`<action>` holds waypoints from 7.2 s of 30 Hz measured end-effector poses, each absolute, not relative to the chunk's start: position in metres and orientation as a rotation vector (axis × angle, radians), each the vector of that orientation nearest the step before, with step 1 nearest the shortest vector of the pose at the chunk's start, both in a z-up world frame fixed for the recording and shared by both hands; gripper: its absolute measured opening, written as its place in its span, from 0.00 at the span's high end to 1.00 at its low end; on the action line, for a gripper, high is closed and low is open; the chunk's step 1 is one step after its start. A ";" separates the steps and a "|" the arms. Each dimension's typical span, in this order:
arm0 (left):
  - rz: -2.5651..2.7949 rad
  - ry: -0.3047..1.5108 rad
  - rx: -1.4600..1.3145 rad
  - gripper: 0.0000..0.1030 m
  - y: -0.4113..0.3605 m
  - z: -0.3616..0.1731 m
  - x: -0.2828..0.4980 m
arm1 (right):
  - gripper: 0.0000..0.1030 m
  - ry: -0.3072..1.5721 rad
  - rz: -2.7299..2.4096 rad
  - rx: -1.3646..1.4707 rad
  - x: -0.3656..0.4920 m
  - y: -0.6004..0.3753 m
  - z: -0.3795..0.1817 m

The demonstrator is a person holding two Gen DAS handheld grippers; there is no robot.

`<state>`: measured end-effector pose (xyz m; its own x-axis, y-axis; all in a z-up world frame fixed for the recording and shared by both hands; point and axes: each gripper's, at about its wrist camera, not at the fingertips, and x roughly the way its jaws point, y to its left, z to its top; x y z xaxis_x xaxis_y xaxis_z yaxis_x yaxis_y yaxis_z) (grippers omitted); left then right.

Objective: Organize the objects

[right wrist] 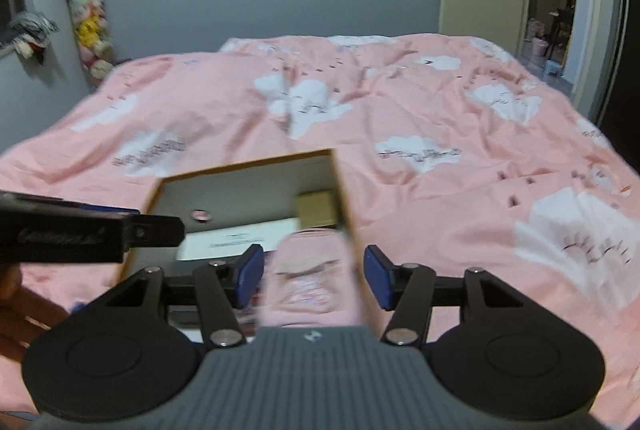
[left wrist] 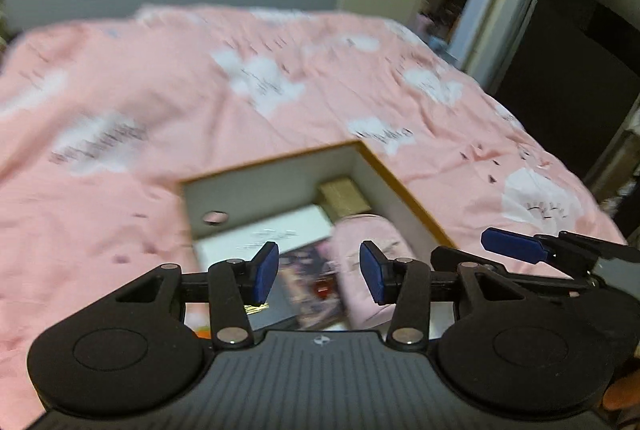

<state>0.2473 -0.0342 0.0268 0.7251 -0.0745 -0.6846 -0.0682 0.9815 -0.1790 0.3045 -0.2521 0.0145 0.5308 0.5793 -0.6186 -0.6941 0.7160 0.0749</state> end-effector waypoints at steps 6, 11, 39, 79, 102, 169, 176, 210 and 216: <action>0.135 0.692 -0.170 0.49 -0.026 0.041 0.177 | 0.40 0.656 0.865 -0.173 0.257 -0.238 0.018; 0.142 0.736 -0.188 0.49 -0.006 0.039 0.133 | 0.41 0.637 0.943 -0.222 0.215 -0.226 0.021; 0.353 0.897 -0.668 0.57 0.100 -0.054 0.079 | 0.85 0.641 1.145 -0.709 0.123 -0.131 -0.045; 0.450 0.903 -0.851 0.44 0.114 -0.045 0.054 | 0.99 0.842 1.396 -0.712 0.100 -0.127 -0.085; 0.464 1.028 -0.725 0.51 0.106 -0.059 0.078 | 0.98 0.843 1.434 -0.755 0.092 -0.135 -0.088; 0.442 1.021 -0.759 0.38 0.112 -0.070 0.074 | 0.88 0.636 1.429 -0.885 0.106 -0.133 -0.073; 0.366 0.965 -0.671 0.41 0.101 -0.057 0.072 | 0.50 0.578 1.281 -1.042 0.128 -0.115 -0.060; 0.305 0.865 -0.559 0.42 0.088 -0.038 0.067 | 0.77 0.542 1.247 -1.040 0.150 -0.094 -0.063; 0.313 0.818 -0.540 0.42 0.086 -0.025 0.061 | 1.00 0.530 1.226 -0.874 0.159 -0.111 -0.031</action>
